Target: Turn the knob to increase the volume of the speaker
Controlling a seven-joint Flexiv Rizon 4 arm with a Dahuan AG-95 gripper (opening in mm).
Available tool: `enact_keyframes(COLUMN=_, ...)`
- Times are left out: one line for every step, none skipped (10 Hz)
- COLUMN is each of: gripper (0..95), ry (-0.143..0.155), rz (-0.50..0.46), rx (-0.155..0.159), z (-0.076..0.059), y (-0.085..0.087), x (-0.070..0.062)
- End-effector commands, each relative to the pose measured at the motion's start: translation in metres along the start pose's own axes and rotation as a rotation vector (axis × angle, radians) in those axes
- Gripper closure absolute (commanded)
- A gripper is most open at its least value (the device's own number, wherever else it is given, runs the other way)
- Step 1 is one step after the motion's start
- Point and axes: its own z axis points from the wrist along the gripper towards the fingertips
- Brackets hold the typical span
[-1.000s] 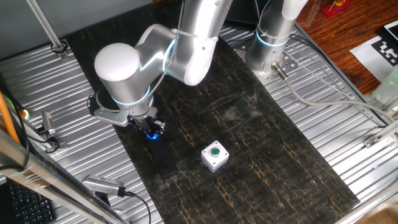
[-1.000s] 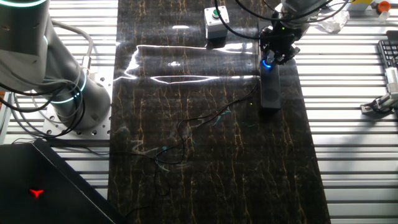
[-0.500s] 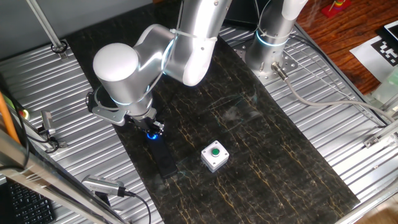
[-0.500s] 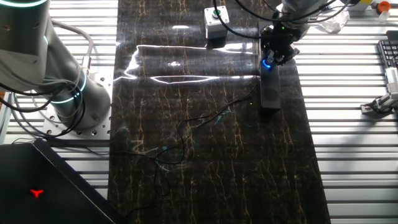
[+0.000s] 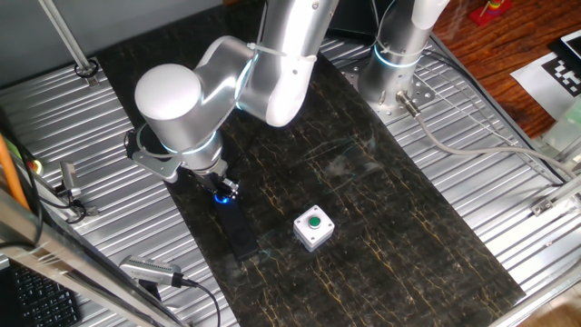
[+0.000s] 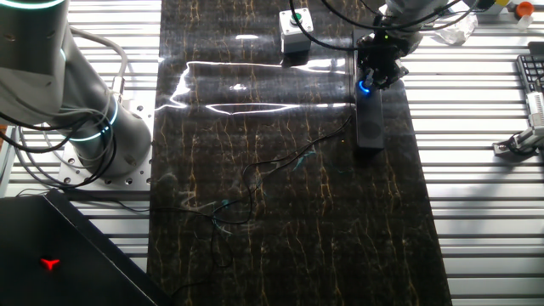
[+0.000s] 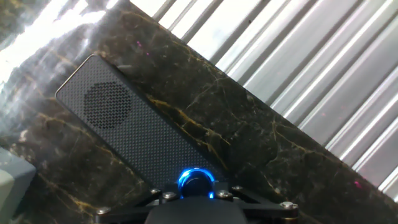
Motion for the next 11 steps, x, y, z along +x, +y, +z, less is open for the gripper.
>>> enact_keyframes(gripper=76.0, ry=-0.002, rz=0.071, rx=-0.005, z=0.0005, y=0.0000, x=0.0004)
enact_keyframes(gripper=76.0, ry=-0.003, rz=0.093, rx=-0.006, z=0.0005, y=0.0000, x=0.0004)
enact_keyframes(gripper=76.0, ry=-0.003, rz=0.126, rx=-0.008, z=0.0005, y=0.0000, x=0.0004)
enact_keyframes(gripper=76.0, ry=-0.003, rz=0.163, rx=-0.008, z=0.0005, y=0.0000, x=0.0004)
enact_keyframes(gripper=76.0, ry=-0.005, rz=0.210, rx=-0.011, z=0.0005, y=0.0000, x=0.0004)
enact_keyframes(gripper=76.0, ry=-0.006, rz=0.230, rx=-0.014, z=0.0004, y=0.0000, x=0.0004)
enact_keyframes(gripper=76.0, ry=-0.007, rz=0.261, rx=-0.016, z=0.0004, y=0.0000, x=0.0004)
enact_keyframes(gripper=76.0, ry=-0.008, rz=0.288, rx=-0.023, z=0.0004, y=0.0000, x=0.0004)
enact_keyframes(gripper=95.0, ry=-0.013, rz=0.349, rx=-0.034, z=0.0002, y=0.0001, x=0.0004)
enact_keyframes(gripper=95.0, ry=-0.013, rz=0.386, rx=-0.038, z=-0.0001, y=0.0002, x=0.0005)
enact_keyframes(gripper=95.0, ry=-0.015, rz=0.423, rx=-0.045, z=-0.0001, y=0.0002, x=0.0004)
